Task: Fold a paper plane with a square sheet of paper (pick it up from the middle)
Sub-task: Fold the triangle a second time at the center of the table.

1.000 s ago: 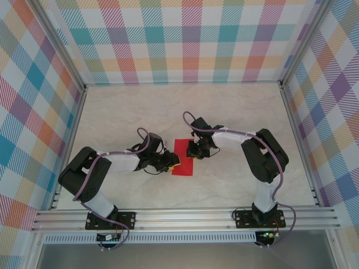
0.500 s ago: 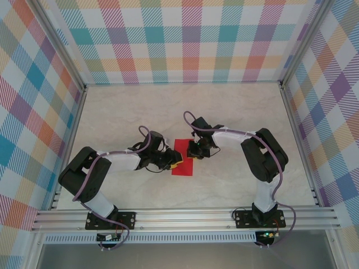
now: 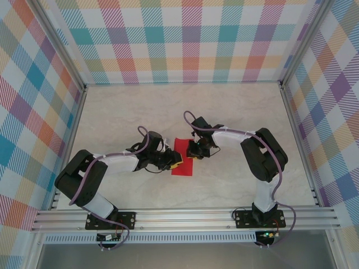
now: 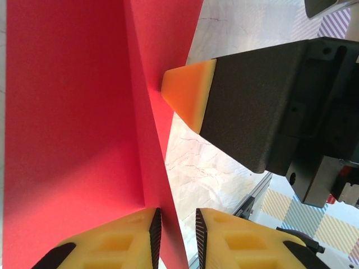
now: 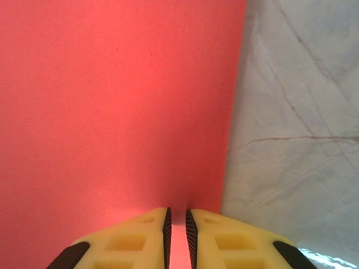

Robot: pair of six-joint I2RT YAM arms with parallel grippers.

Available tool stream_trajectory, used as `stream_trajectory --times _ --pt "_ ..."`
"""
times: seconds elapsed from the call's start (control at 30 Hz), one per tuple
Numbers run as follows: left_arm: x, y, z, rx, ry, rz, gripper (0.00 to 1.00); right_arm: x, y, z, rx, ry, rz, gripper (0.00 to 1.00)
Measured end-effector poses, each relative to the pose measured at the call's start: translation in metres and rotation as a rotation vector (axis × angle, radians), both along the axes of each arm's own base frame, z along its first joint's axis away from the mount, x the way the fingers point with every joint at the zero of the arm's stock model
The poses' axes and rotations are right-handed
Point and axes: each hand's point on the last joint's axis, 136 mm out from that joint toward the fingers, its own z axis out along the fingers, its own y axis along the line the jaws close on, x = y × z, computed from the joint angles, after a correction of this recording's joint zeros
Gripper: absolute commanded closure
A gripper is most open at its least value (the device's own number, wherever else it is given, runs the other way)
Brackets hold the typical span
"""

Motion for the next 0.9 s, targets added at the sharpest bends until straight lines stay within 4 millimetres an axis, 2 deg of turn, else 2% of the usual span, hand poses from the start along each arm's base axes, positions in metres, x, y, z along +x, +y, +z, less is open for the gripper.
stream_trajectory --times 0.43,0.77,0.9 --pt "0.016 -0.012 0.005 -0.042 -0.015 0.018 0.66 0.0 0.003 0.001 0.015 0.013 0.002 0.77" --pt "0.02 -0.011 -0.012 -0.005 0.014 0.042 0.67 0.001 0.004 0.007 0.096 0.035 -0.031 0.7" --pt "0.023 -0.01 -0.015 0.005 0.014 0.052 0.67 0.0 -0.002 0.018 0.135 0.033 -0.051 0.65"
